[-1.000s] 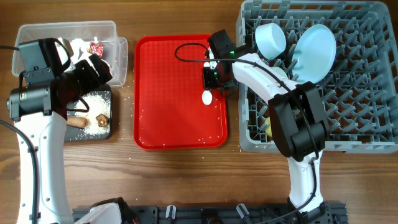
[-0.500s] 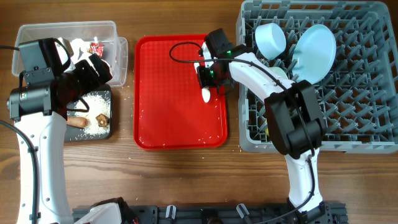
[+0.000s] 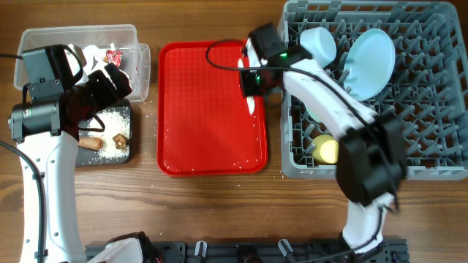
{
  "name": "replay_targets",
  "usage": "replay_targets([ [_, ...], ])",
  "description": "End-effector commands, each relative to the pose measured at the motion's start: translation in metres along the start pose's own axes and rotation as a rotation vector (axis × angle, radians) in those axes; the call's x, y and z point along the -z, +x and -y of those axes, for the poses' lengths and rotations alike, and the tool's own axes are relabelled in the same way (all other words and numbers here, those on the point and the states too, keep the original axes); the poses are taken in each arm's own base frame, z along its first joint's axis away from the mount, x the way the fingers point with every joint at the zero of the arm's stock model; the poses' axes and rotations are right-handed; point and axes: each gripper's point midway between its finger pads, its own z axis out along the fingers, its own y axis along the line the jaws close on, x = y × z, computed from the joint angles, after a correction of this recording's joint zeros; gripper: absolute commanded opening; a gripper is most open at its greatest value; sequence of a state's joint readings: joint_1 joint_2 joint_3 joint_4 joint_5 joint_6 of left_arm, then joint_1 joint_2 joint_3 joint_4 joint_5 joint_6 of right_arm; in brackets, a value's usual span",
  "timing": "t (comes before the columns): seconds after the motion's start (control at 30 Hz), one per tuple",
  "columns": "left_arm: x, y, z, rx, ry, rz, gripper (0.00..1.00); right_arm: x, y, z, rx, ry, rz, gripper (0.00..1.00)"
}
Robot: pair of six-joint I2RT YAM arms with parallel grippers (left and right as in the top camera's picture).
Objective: Sort waste into correct bins and load items into the dishwasher rack
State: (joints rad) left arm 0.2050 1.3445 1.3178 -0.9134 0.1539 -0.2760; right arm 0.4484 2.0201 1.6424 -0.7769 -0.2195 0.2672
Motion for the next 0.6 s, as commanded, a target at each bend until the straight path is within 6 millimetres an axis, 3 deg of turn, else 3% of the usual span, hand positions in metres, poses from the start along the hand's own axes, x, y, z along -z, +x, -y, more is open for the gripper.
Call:
replay_targets([
  [0.0,0.005,-0.007,0.002,0.000,0.007,0.021,1.00,0.098,-0.037,-0.007,0.015,0.007,0.235,0.04],
  [0.1,0.005,-0.007,0.002,0.000,0.007,0.021,1.00,0.158,-0.046,0.014,-0.061,0.057,0.360,0.04],
  [0.17,0.005,-0.007,0.002,0.000,0.007,0.021,1.00,0.190,-0.044,0.041,-0.153,0.121,0.416,0.04],
  [0.3,0.005,-0.007,0.002,0.000,0.007,0.021,1.00,0.248,-0.010,0.123,-0.527,0.342,0.479,0.05],
  [0.37,0.005,-0.007,0.002,0.000,0.007,0.021,1.00,0.261,0.016,0.155,-0.742,0.445,0.478,0.04],
  [0.43,0.005,-0.007,0.002,0.000,0.007,0.021,1.00,0.269,0.055,0.187,-1.053,0.565,0.471,0.04],
  [0.57,0.005,-0.007,0.002,0.000,0.007,0.021,1.00,0.269,0.103,0.216,-1.392,0.691,0.460,0.04],
])
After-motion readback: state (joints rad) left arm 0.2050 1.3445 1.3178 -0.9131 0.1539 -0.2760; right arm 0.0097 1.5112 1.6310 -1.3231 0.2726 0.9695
